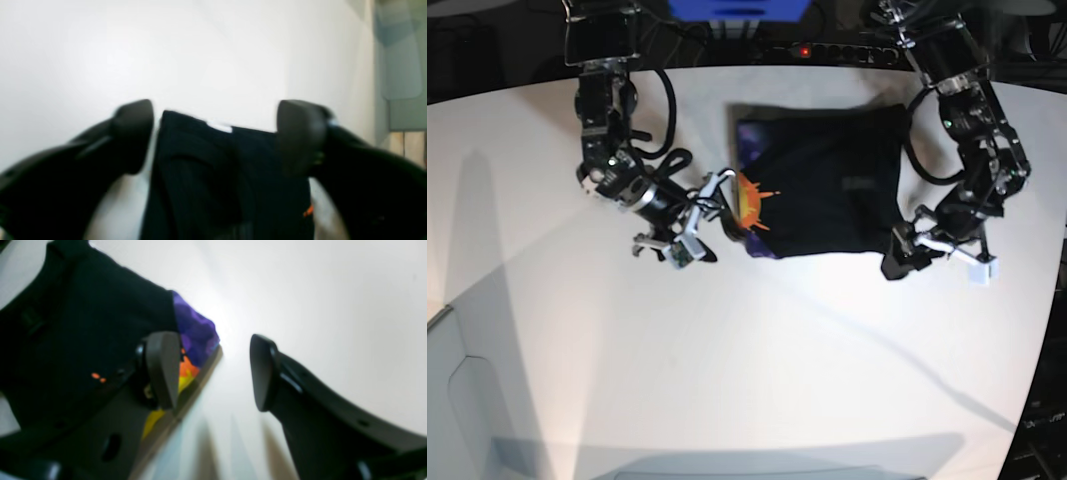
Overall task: Fold the T-shirt properly
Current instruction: 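Tuck the bundle edge under with the left gripper to square it, then grasp the bundle with the left gripper and slide it across the table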
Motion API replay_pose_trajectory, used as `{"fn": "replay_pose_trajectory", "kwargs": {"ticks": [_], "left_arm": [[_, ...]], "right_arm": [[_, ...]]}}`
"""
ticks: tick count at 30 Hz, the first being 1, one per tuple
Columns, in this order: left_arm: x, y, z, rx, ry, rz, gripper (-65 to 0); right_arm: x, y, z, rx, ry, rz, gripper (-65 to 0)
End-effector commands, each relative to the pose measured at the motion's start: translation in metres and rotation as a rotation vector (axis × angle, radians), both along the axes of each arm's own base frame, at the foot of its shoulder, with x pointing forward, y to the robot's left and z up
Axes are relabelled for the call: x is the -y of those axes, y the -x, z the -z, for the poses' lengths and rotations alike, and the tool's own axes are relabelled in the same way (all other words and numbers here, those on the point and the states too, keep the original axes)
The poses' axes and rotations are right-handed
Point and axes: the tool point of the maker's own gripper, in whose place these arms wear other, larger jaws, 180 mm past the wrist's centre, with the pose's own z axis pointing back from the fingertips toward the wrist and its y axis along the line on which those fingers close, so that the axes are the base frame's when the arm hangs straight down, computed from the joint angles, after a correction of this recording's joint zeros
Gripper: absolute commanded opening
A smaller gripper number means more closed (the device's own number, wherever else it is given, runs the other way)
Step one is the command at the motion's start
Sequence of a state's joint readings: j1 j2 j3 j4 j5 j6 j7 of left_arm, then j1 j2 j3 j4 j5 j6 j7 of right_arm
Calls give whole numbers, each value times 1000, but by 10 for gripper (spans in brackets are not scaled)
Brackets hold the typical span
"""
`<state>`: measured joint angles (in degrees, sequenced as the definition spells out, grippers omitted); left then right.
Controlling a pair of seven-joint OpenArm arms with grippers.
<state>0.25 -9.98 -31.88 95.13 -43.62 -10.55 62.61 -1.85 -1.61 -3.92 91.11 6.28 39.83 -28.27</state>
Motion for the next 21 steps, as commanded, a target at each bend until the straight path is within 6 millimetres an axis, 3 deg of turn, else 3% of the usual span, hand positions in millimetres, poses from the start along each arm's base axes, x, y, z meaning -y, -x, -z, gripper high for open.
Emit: {"fn": "replay_pose_trajectory", "kwargs": {"ticks": [1, 3, 6, 11, 16, 21], "left_arm": [[-2, -1, -16, 48, -32, 11, -23], [-5, 11, -21, 52, -78, 25, 0], [-5, 28, -13, 18, -101, 33, 0], [-3, 55, 28, -110, -58, 28, 0], [-3, 66, 57, -191, -5, 6, 0], [2, 69, 70, -227, 25, 6, 0]], "right_arm": [[-4, -8, -19, 56, -41, 1, -340], [-4, -8, -18, 55, -41, 1, -340], [-3, -8, -18, 56, -39, 0, -340], [0, -11, -20, 63, -39, 10, -340], [23, -20, -20, 65, -34, 77, -340], [44, -25, -19, 66, -24, 131, -340]]}}
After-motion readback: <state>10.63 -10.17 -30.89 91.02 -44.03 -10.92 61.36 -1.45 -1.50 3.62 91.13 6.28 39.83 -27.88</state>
